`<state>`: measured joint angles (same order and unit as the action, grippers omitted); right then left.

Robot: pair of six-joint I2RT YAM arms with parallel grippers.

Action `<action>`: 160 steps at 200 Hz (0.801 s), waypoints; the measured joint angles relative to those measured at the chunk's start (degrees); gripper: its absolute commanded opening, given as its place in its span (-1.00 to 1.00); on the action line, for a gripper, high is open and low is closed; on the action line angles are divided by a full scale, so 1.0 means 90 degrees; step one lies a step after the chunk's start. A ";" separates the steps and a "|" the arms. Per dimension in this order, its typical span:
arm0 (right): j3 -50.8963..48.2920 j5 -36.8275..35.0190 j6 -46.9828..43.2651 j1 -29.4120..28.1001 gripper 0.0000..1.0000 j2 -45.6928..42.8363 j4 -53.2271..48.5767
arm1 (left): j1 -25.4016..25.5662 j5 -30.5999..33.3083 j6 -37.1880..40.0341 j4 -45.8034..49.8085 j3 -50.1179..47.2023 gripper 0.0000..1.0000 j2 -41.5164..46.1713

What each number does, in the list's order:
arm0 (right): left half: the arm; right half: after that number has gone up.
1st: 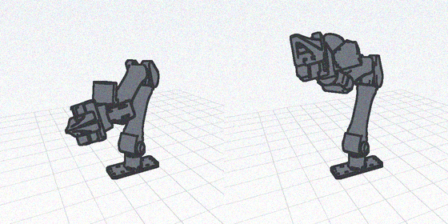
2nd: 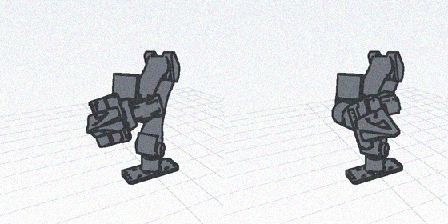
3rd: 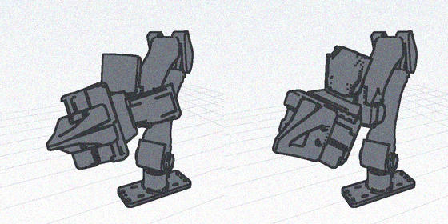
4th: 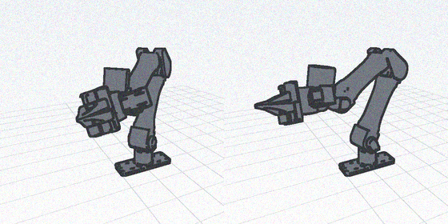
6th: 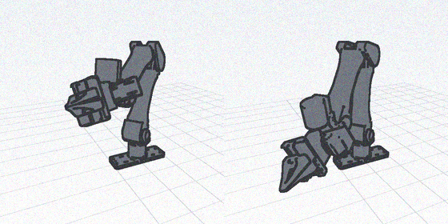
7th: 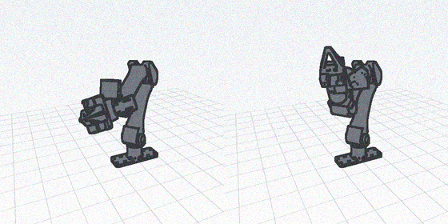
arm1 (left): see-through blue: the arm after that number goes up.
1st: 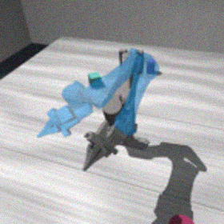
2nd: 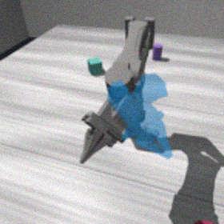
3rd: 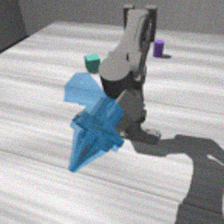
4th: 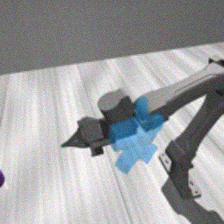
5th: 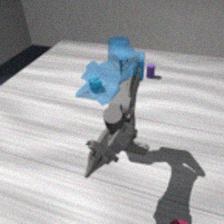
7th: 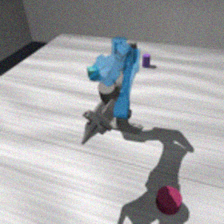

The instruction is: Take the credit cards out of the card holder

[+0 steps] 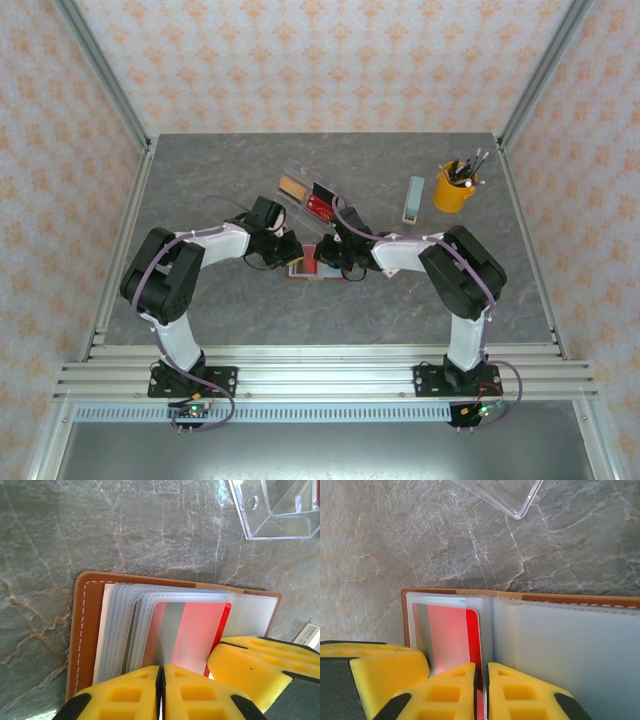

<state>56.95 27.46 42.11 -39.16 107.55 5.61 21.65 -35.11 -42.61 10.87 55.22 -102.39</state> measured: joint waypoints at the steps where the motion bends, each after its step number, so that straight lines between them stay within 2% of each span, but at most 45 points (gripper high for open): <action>1: 0.0000 0.0000 -0.0002 0.0000 -0.79 0.0000 0.0000 | 0.0000 0.0000 0.0000 0.0000 0.0000 -0.72 0.0000; 31: 0.0000 -0.0005 -0.0100 0.0000 -0.87 0.0000 -0.0005 | -0.0005 0.0005 0.0002 0.0010 0.0000 -0.68 0.0032; 76: -0.0002 -0.0005 -0.0284 -0.0007 -0.87 -0.0002 -0.0022 | 0.0000 0.0012 0.0073 0.0138 0.0000 -0.60 0.0233; 140: -0.0002 -0.0097 -0.0486 -0.0007 -0.87 -0.0087 -0.0214 | 0.0000 0.0491 0.0294 0.0631 0.0002 -0.67 0.0610; 160: 0.0000 -0.0095 -0.0498 -0.0007 -0.80 -0.0087 -0.0214 | 0.0000 0.0500 0.0291 0.0629 0.0002 -0.68 0.0583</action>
<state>56.95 26.61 37.63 -39.22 106.76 3.68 21.65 -30.61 -39.99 16.53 55.24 -97.14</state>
